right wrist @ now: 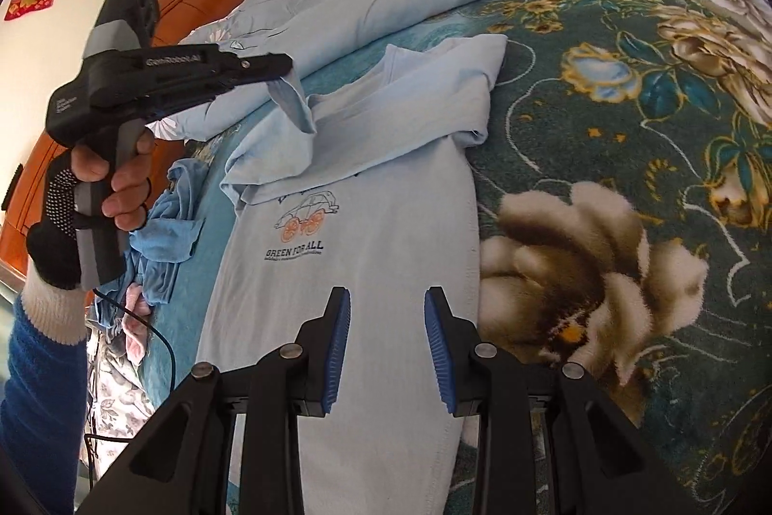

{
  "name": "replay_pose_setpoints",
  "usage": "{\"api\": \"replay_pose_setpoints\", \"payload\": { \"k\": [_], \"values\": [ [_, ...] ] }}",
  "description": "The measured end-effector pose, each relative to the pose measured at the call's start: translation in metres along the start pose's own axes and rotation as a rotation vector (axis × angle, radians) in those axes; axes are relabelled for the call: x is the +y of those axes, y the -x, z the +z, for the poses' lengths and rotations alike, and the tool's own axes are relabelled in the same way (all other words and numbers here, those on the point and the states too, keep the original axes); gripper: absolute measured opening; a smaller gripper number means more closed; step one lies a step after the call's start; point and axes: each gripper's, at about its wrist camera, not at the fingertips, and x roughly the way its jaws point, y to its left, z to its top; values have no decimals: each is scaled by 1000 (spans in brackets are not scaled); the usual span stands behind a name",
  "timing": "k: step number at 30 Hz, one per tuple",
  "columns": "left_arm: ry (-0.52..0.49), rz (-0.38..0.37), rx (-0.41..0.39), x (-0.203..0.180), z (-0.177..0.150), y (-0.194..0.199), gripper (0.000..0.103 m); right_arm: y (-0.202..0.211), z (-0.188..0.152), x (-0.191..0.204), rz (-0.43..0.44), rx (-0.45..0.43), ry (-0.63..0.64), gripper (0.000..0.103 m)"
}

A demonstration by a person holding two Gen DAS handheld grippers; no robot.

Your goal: Fold clothes

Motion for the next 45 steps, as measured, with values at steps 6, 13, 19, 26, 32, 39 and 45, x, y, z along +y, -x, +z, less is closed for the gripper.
{"api": "replay_pose_setpoints", "payload": {
  "k": [6,13,19,26,32,39,45],
  "values": [
    [35,-131,39,11,-11,-15,38,-12,7,-4,12,-2,0,33],
    [81,-109,-141,65,-39,58,60,-38,40,13,65,-59,33,33],
    [216,124,-216,164,-97,92,64,-80,88,15,47,-66,-45,33],
    [311,130,-185,215,-135,76,64,-116,106,1,-11,-40,-201,33],
    [311,119,-168,220,-132,55,64,-128,105,13,-12,-41,-244,8],
    [307,156,-195,222,-128,39,64,-76,157,107,47,-138,-52,7],
    [379,250,-251,230,-138,45,63,-12,187,193,12,-253,215,7]
  ]
}}
